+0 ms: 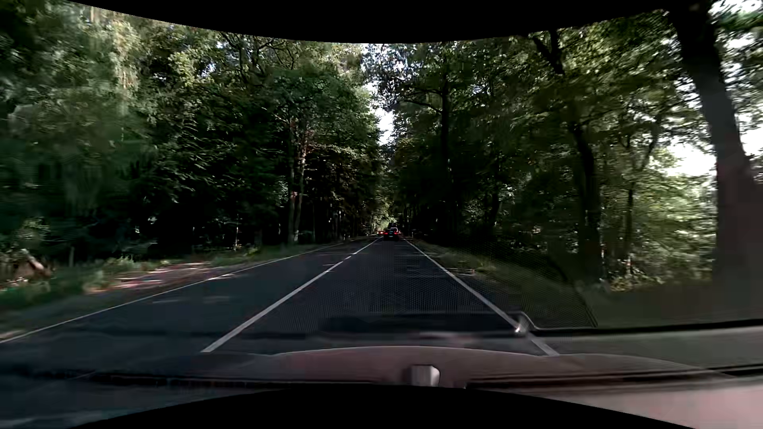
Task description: Follow the waypoints while adhering to traffic rules and regulations
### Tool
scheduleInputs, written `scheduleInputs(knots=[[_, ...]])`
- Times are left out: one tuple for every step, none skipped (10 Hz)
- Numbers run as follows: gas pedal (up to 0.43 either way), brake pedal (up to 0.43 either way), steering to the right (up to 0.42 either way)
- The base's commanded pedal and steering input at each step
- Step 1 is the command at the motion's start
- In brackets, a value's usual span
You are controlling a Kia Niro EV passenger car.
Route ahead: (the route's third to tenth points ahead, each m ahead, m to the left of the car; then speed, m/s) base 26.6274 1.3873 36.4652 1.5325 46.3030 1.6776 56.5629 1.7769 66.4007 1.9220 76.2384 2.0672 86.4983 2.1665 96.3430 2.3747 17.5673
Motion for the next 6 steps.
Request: scheduleInputs(knots=[[0.189,0.0,-0.002],[0.189,0.0,-0.002],[0.189,0.0,-0.002],[0.189,0.0,-0.002],[0.189,0.0,-0.002],[0.189,0.0,-0.002]])
